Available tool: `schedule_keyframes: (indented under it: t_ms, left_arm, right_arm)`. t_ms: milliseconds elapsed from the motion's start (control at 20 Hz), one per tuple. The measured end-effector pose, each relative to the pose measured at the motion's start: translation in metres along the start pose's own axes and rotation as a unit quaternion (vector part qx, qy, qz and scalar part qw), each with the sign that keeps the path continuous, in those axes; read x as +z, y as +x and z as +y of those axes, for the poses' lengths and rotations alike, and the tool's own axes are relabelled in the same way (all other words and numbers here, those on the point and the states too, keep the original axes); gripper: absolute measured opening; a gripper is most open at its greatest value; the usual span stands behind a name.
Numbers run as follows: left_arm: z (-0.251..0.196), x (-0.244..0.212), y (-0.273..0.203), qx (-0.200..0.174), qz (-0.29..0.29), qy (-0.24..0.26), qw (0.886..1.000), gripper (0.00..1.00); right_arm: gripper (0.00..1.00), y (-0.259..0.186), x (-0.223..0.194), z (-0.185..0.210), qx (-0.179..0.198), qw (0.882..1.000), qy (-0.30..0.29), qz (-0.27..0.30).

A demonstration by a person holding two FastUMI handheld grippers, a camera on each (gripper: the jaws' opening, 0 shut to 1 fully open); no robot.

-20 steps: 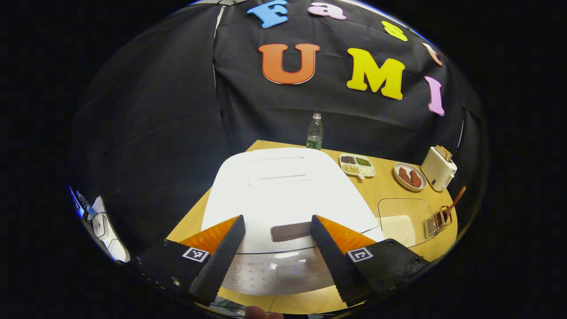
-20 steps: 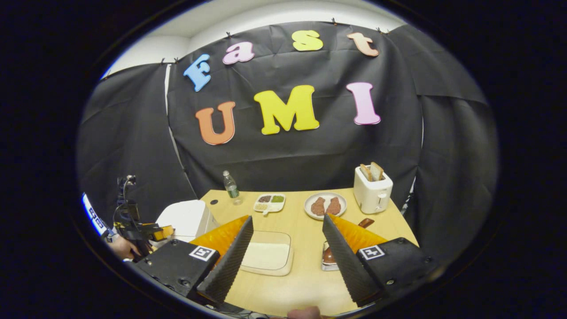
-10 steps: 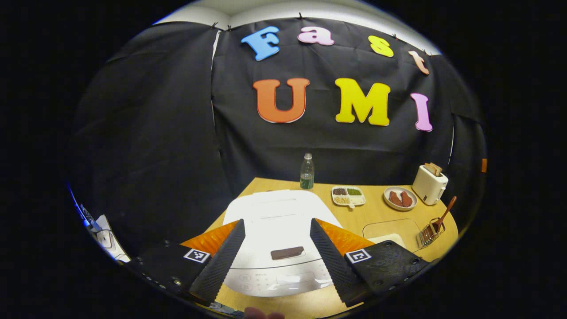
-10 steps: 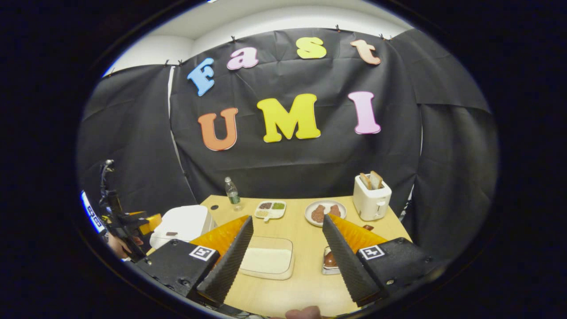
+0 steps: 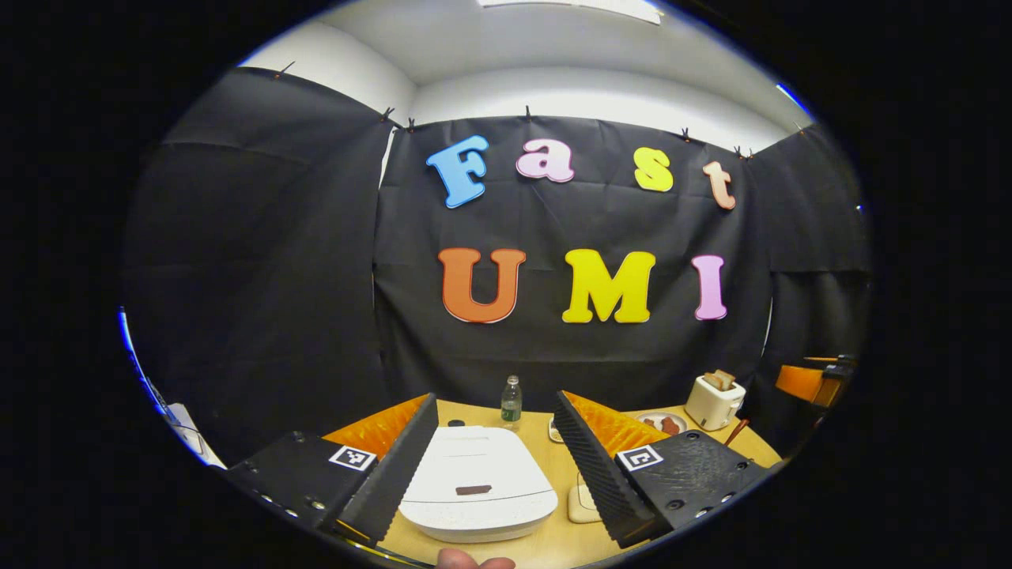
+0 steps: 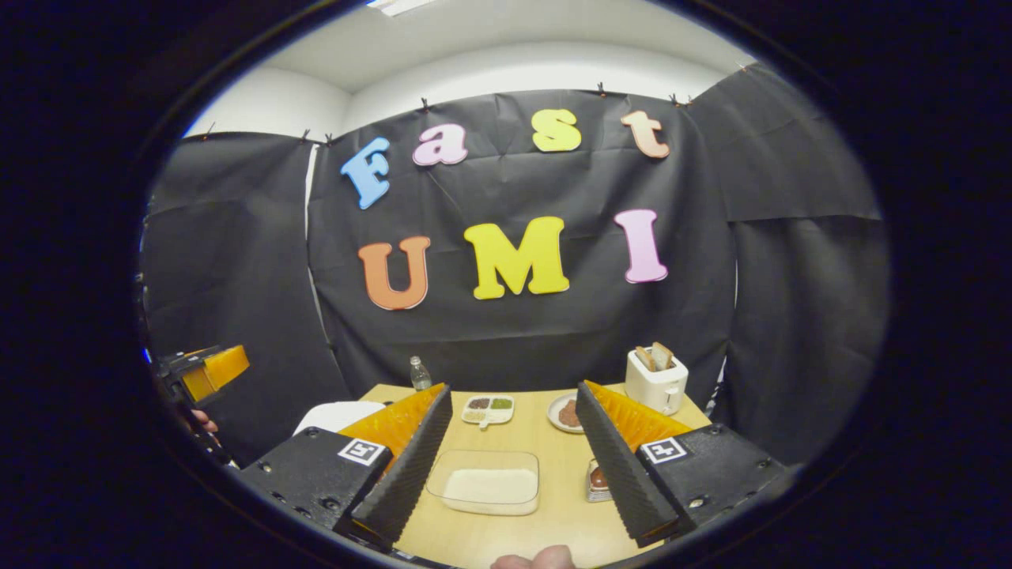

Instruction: Close the left gripper, press the button to open the rice cooker; take a wooden spoon from the chopstick holder with the right hand, scoop a spoonful of rice and pour it into the rice cooker, then put the wooden spoon back into the chopstick holder.

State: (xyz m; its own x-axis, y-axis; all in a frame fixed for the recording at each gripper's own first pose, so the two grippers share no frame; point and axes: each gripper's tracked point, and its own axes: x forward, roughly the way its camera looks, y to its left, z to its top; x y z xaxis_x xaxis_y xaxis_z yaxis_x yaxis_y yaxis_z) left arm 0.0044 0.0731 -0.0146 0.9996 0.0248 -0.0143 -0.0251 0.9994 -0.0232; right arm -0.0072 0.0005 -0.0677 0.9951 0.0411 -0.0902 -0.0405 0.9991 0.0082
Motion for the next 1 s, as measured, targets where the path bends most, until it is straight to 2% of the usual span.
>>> schedule_keyframes:
  t_ms: [100,250,550,600,650,700,750,1000]
  left_arm:
    - [0.0,0.012,-0.012,-0.002,-0.014,-0.005,1.0,0.95]
    - [-0.003,0.015,-0.028,-0.014,-0.018,-0.003,1.0,0.95]
    - [0.001,0.0,-0.045,0.001,0.003,0.018,1.0,0.95]
    - [-0.002,0.002,-0.048,-0.004,-0.001,0.015,1.0,0.95]
    - [-0.005,0.002,-0.05,-0.007,-0.003,0.013,1.0,0.95]
    - [-0.006,0.002,-0.051,-0.011,-0.005,0.013,1.0,0.95]
    - [-0.007,0.002,-0.052,-0.013,-0.006,0.015,1.0,0.95]
    - [-0.004,0.005,-0.049,-0.013,-0.016,0.026,0.999,0.95]
  right_arm:
    - [1.0,-0.011,0.008,0.007,-0.001,1.0,-0.001,-0.012]
    - [1.0,-0.023,0.015,0.018,-0.004,1.0,0.005,-0.026]
    - [1.0,-0.042,0.011,0.036,-0.003,1.0,0.012,-0.028]
    - [0.96,-0.045,0.011,0.038,-0.004,1.0,0.014,-0.027]
    - [0.96,-0.047,0.009,0.042,-0.003,1.0,0.015,-0.025]
    - [1.0,-0.048,0.006,0.044,-0.003,1.0,0.013,-0.023]
    - [0.96,-0.05,0.007,0.046,-0.004,1.0,0.009,-0.024]
    - [1.0,-0.053,0.01,0.051,-0.007,1.0,-0.007,-0.029]
